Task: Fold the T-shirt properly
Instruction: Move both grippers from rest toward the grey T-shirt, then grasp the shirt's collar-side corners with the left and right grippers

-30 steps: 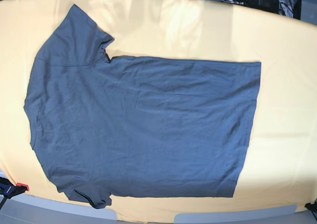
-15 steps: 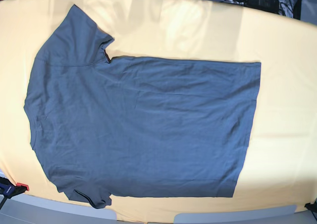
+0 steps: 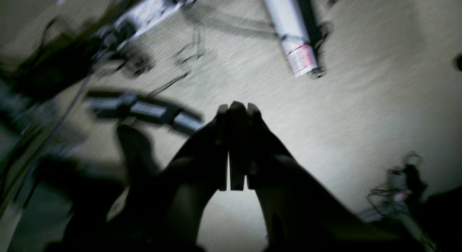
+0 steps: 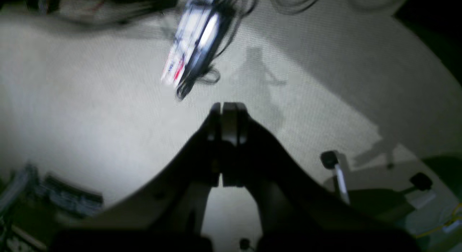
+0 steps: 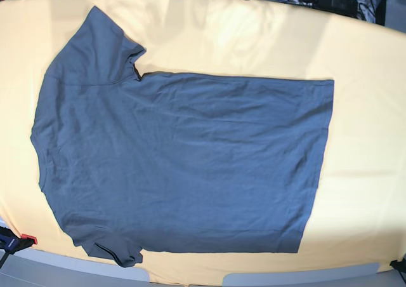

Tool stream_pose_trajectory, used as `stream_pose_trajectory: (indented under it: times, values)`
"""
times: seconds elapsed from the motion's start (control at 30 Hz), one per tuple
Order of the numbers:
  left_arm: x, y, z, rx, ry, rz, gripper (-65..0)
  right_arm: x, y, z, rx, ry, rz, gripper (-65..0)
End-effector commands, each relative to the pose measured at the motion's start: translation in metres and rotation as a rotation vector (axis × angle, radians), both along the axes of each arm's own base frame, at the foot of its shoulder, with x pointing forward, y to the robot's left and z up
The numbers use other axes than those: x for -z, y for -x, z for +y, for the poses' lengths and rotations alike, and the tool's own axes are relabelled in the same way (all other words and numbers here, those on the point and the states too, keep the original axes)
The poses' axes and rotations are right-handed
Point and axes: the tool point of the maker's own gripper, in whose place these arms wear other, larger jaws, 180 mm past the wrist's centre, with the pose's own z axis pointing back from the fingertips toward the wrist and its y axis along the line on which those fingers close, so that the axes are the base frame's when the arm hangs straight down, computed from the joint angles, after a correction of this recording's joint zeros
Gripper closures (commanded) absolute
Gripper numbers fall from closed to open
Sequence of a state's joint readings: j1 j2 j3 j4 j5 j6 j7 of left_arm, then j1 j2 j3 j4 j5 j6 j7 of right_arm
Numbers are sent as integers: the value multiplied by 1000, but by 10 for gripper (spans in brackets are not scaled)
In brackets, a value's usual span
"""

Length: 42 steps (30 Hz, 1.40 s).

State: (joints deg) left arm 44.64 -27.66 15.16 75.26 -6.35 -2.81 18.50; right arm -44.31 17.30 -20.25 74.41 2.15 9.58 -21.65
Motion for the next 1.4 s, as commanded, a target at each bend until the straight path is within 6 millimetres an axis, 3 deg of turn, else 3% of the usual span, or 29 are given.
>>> stream_pose_trajectory:
  times: [0.0,0.1,0.2,0.33,0.43,0.47,0.57,0.63,0.87,1.03,1.2,1.3,1.37]
  values:
    - [-11,-2,1,10,17,-9,0,-11,4,-5,-12,4,-3,0]
    - [-39,-1,20,43,-5,-4,0,-40,13,-22,-48,54,0,0]
    - [-67,3,33,71,7,-8,0,-72,25,-22,-83,34,-9,0]
    - [-104,-4,37,112,28,-24,0,-112,33,-32,-137,90,-10,0]
    - [-131,-19,36,157,29,-56,0,-140,24,-44,-191,156,-80,0]
    - [-139,-24,36,164,28,-73,0,-149,20,-45,-205,166,-107,0]
    - [-159,-60,37,179,15,-179,0,-166,-19,-44,-221,217,-248,0]
    - [-172,-80,35,200,13,-233,0,-172,-21,-49,-201,260,-216,0]
    - [-213,-130,26,214,29,-387,0,-202,-74,-61,-202,375,-443,0]
    - [-230,-151,33,232,-16,-456,0,-235,-109,-71,-185,480,-592,0]
    - [-241,-163,34,238,-23,-513,0,-254,-133,-73,-259,548,-754,0]
    - [-241,-164,34,239,-25,-513,0,-258,-139,-69,-298,547,-795,0]
    - [-245,-177,34,244,-29,-556,0,-256,-139,-68,-325,541,-784,0]
